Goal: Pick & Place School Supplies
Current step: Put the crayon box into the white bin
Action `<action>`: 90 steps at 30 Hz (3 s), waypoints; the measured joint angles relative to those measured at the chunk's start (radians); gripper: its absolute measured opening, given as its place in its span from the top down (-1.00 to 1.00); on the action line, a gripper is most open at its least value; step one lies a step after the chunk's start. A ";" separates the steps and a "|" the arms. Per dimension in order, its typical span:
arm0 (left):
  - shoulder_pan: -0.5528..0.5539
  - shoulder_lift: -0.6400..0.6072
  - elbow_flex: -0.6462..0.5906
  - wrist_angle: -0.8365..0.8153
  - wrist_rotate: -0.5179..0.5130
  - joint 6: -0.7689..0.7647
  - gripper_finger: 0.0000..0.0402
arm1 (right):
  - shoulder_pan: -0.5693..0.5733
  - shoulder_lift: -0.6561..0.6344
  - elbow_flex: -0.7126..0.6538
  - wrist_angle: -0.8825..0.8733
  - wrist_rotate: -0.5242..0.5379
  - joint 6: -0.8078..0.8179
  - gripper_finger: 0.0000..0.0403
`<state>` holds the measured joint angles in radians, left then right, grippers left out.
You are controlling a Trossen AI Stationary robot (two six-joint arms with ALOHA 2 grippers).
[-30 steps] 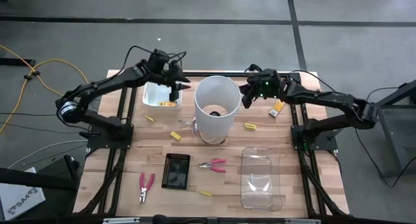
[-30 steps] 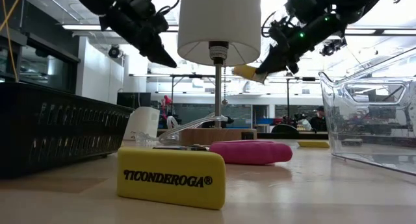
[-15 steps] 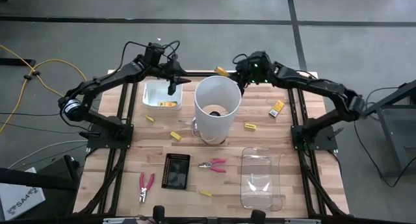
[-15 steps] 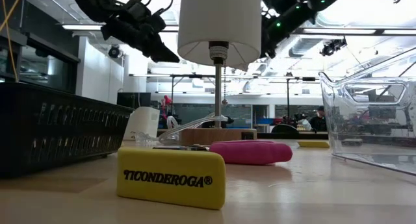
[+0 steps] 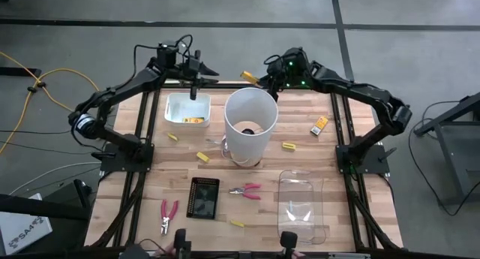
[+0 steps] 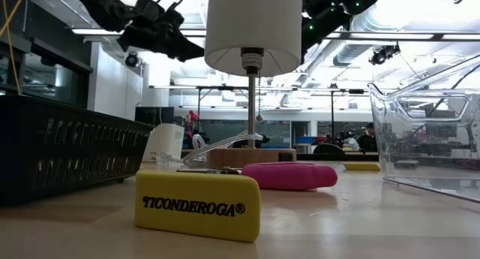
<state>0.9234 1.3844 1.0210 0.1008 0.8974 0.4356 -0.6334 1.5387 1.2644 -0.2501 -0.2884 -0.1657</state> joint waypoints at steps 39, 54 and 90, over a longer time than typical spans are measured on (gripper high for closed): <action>-0.044 0.165 0.000 0.539 0.120 -0.167 0.42 | 0.000 0.007 0.000 0.231 -0.190 -0.019 0.88; -0.071 0.166 0.000 0.601 0.117 -0.205 0.42 | 0.038 0.087 -0.001 0.355 -0.220 -0.020 0.88; -0.122 0.166 0.000 0.675 0.066 -0.254 0.42 | 0.040 0.090 -0.001 0.411 -0.212 -0.017 0.88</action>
<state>0.8013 1.5505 1.0210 0.7754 0.9636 0.1819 -0.5930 1.6283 1.2636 0.1613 -0.5005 -0.1829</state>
